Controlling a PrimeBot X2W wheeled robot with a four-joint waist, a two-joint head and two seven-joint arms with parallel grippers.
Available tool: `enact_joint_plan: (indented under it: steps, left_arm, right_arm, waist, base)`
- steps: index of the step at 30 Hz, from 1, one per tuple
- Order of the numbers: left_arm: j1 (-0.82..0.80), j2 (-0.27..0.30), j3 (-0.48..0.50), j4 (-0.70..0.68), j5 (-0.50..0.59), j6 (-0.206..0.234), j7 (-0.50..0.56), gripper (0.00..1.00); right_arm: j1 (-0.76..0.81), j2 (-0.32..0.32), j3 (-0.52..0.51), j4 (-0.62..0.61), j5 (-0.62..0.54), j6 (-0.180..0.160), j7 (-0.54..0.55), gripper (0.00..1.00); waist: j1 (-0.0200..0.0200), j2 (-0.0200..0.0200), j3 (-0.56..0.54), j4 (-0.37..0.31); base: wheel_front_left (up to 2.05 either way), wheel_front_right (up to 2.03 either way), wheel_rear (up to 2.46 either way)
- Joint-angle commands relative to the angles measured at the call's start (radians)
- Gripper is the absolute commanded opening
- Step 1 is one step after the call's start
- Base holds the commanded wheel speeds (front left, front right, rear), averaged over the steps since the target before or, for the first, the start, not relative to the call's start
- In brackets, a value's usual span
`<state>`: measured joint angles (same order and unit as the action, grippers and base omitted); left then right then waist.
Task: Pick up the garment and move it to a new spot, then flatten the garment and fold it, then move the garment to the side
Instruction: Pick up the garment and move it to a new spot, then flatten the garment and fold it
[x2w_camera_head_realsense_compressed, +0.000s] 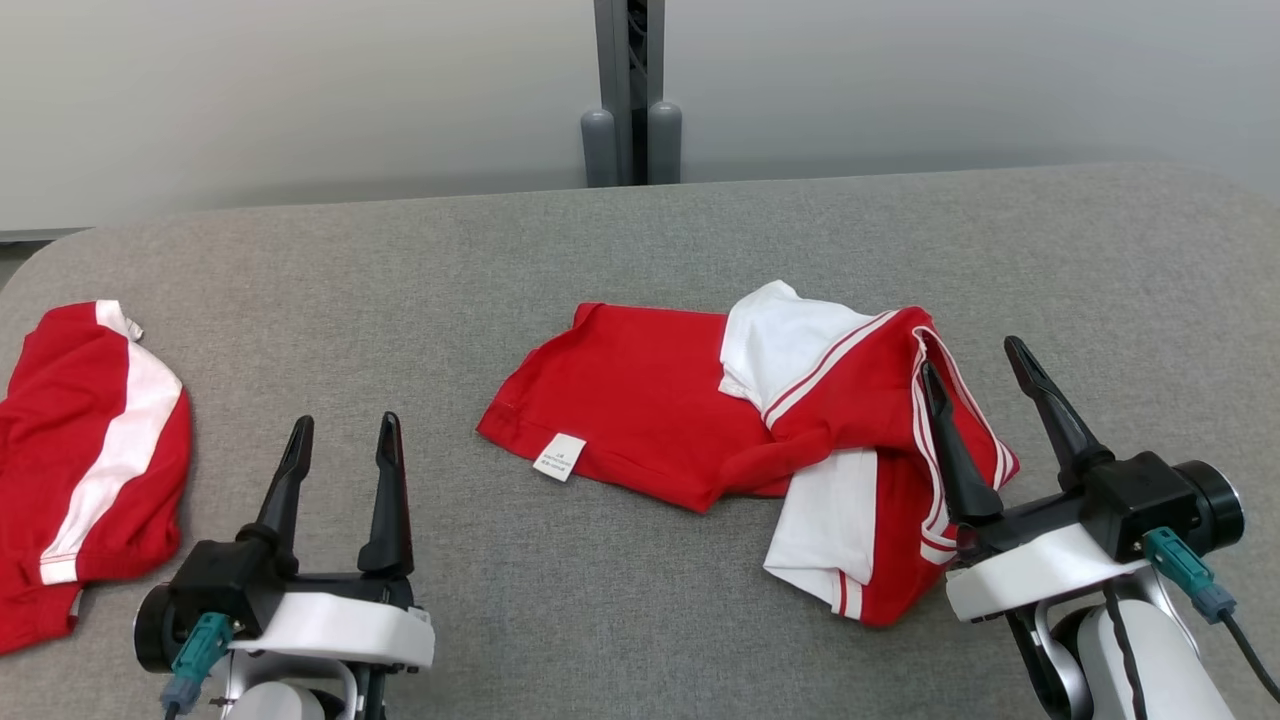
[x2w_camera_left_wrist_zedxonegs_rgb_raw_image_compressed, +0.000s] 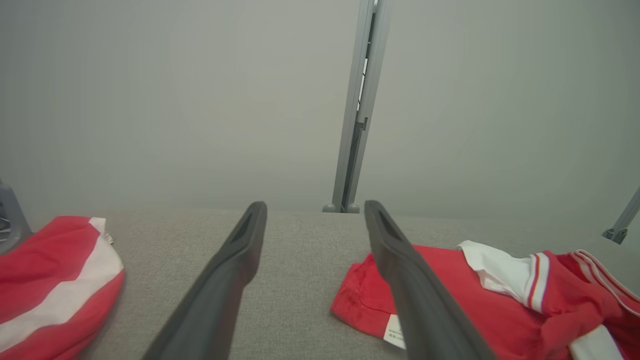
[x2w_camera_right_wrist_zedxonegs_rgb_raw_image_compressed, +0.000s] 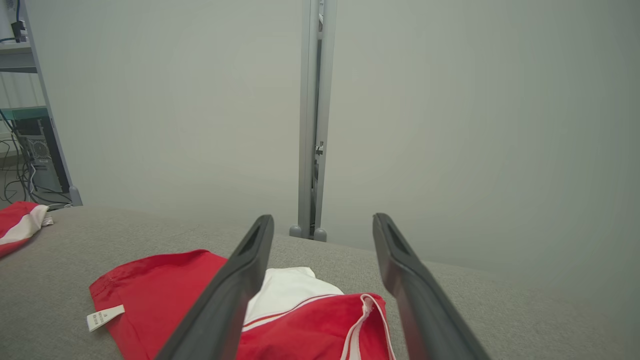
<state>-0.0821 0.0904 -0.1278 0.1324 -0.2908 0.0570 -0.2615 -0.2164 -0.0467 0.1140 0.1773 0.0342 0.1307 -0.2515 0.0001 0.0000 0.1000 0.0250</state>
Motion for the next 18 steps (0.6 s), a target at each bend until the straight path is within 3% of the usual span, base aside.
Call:
enact_joint_plan:
  steps: [1,9,18]
  left_arm:
    - [0.009,-0.002,0.006,-0.006,0.012,-0.007,-0.003,1.0]
    - [-0.003,-0.029,0.037,0.002,0.059,-0.05,-0.003,1.0]
    - [-0.039,-0.038,0.002,0.034,0.038,-0.063,-0.003,1.0]
  right_arm:
    - [0.006,-0.007,0.002,0.002,-0.003,0.0,0.0,1.0]
    - [-0.004,-0.006,0.018,-0.005,-0.014,0.0,0.013,1.0]
    - [-0.058,-0.051,0.18,0.043,-0.008,0.0,0.07,1.0]
  waist:
    - [-0.0001,0.0,-0.003,0.003]
    - [-0.0001,0.0,0.007,0.019]
    - [-0.0001,0.0,0.053,0.106]
  base:
    - [0.0,0.0,0.0]
    - [0.0,0.0,0.0]
    - [0.0,0.0,0.0]
